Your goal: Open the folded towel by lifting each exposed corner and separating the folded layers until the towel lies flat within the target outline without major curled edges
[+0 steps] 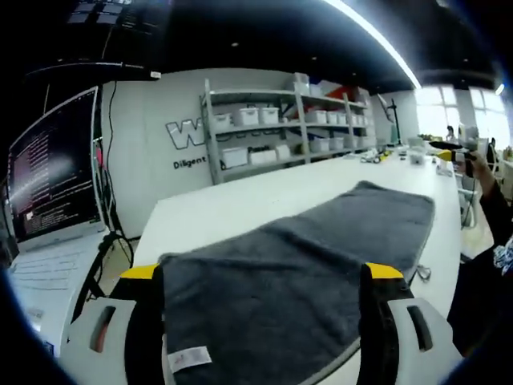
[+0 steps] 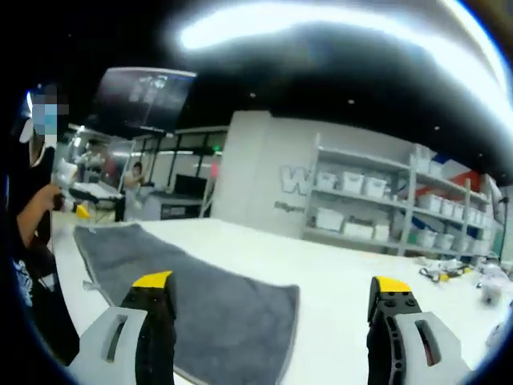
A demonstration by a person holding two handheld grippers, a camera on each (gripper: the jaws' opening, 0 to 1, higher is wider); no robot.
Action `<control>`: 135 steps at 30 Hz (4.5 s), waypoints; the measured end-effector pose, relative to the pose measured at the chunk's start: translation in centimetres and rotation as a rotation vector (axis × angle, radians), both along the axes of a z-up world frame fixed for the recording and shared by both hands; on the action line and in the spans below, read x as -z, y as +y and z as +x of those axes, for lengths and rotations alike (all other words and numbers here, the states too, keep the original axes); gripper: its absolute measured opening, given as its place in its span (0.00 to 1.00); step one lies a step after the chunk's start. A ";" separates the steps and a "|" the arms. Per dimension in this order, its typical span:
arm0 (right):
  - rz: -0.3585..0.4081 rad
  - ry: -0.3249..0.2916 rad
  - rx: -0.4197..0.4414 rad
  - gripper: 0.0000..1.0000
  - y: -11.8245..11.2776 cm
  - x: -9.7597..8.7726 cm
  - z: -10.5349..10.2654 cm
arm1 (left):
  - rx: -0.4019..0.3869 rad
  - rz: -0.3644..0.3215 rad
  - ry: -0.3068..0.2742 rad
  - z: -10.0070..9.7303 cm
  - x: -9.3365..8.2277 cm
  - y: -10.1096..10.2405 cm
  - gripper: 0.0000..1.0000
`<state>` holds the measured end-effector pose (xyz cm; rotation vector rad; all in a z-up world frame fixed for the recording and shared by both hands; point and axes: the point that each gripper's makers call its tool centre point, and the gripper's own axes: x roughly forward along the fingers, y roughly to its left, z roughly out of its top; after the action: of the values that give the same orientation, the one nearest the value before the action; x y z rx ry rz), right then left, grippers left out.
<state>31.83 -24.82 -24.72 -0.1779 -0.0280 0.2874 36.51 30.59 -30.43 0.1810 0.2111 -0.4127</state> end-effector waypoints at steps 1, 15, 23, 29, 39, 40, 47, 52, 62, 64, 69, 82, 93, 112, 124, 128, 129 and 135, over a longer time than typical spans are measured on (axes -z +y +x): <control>-0.002 0.001 0.001 1.00 0.0 0.0 0.0 | 0.001 -0.003 -0.001 0.0 0.0 -0.1 1.00; -0.030 0.025 -0.003 0.99 0.9 0.1 1.2 | -0.013 -0.033 0.001 0.2 0.2 -0.1 1.00; -0.035 0.023 -0.008 0.98 1.2 -0.3 1.6 | -0.031 -0.046 0.000 0.5 -0.1 0.5 1.00; -0.042 0.018 -0.009 0.98 1.2 -0.9 1.8 | -0.032 -0.064 0.003 0.6 -0.2 0.3 1.00; -0.119 -0.002 0.002 0.97 1.0 -3.6 4.0 | -0.048 -0.010 -0.005 3.5 -2.0 0.6 1.00; -0.125 -0.005 0.004 0.97 0.9 -3.9 4.4 | -0.059 0.007 -0.011 4.1 -2.3 0.8 1.00; -0.134 -0.024 -0.001 0.97 1.1 -6.1 6.3 | -0.052 -0.005 -0.047 6.8 -5.4 0.8 1.00; -0.147 -0.018 -0.001 0.96 1.3 -6.7 7.6 | -0.037 -0.015 -0.037 8.0 -5.6 0.3 1.00; -0.152 -0.007 -0.015 0.96 1.9 -6.7 10.1 | -0.084 -0.003 0.011 10.7 -3.8 2.1 0.98; -0.153 0.002 -0.009 0.95 1.6 -6.5 10.7 | -0.119 0.041 0.015 11.7 -3.3 3.1 0.94; -0.157 0.024 -0.006 0.93 1.3 -6.3 12.4 | -0.180 0.075 -0.020 13.9 -4.8 4.3 0.94; -0.173 0.045 -0.027 0.93 2.0 -5.9 17.0 | -0.164 0.115 0.049 19.2 -2.5 2.3 0.96; -0.159 0.087 -0.036 0.92 1.5 -4.1 19.5 | -0.218 0.173 0.124 23.1 1.0 3.8 0.94; -0.151 0.162 -0.008 0.86 0.3 0.7 22.9 | -0.279 0.181 0.214 25.4 6.9 6.3 0.85; -0.142 0.252 -0.005 0.74 0.4 6.2 25.6 | -0.363 0.155 0.250 26.0 8.5 9.2 0.65; -0.127 0.266 -0.011 0.65 0.5 6.8 25.8 | -0.394 0.132 0.242 24.0 9.3 8.6 0.52; -0.124 0.267 -0.010 0.65 0.5 6.9 25.9 | -0.400 0.118 0.242 23.4 9.4 8.3 0.50; -0.095 0.313 -0.023 0.60 0.8 8.8 26.8 | -0.402 0.023 0.247 22.9 9.8 7.8 0.55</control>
<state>58.66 -24.02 -33.56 -0.2257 0.2938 0.3370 59.39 38.38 -40.19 0.1054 0.4859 -0.0307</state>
